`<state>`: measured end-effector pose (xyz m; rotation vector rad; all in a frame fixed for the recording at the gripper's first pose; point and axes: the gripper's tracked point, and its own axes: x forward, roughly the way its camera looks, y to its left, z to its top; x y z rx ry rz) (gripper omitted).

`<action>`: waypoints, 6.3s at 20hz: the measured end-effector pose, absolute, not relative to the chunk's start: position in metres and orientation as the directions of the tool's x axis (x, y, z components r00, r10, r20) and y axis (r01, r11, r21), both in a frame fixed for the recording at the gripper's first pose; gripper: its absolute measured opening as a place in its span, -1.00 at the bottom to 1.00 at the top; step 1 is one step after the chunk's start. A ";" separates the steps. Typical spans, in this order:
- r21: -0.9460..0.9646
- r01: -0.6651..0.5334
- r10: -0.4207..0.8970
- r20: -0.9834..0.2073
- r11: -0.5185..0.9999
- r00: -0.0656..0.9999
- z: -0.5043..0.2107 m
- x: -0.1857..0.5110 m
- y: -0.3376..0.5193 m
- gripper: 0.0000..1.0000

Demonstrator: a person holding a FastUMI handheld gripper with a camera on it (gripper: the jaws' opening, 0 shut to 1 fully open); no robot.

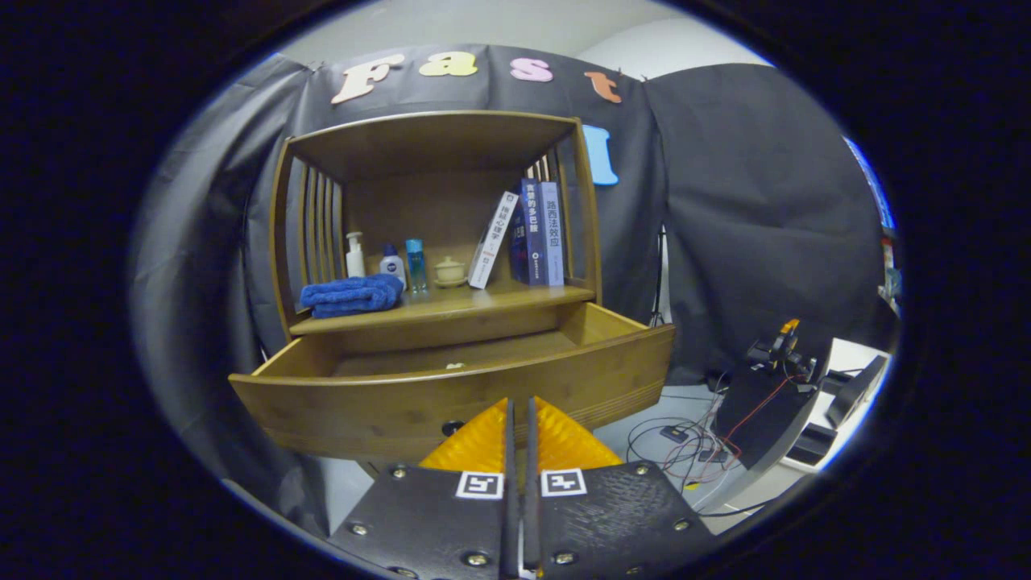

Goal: Pull open the drawer, take out the items inside it, and place them on the countertop above the cabinet.

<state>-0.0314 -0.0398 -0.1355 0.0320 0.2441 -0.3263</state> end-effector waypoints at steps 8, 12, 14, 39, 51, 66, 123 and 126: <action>-0.038 0.267 -0.268 -0.266 0.963 0.926 -0.102 0.035 -0.018 -0.94; -0.083 0.253 -0.263 -0.442 0.964 0.858 -0.121 0.087 -0.009 -0.94; -0.108 0.224 -0.247 -0.506 0.969 0.826 -0.132 0.107 0.002 -0.94; -0.098 0.241 -0.224 -0.785 0.966 0.578 -0.218 0.164 0.005 -0.23; -0.196 0.220 -0.284 -0.812 0.956 0.510 -0.248 0.152 -0.005 0.04; -0.176 0.294 -0.335 -0.650 0.939 0.682 -0.165 0.163 -0.026 -0.75; -0.029 0.117 -0.119 -0.404 0.993 0.907 -0.048 0.306 0.009 0.33; -0.065 0.116 -0.131 -0.321 0.991 0.938 -0.020 0.283 0.013 0.60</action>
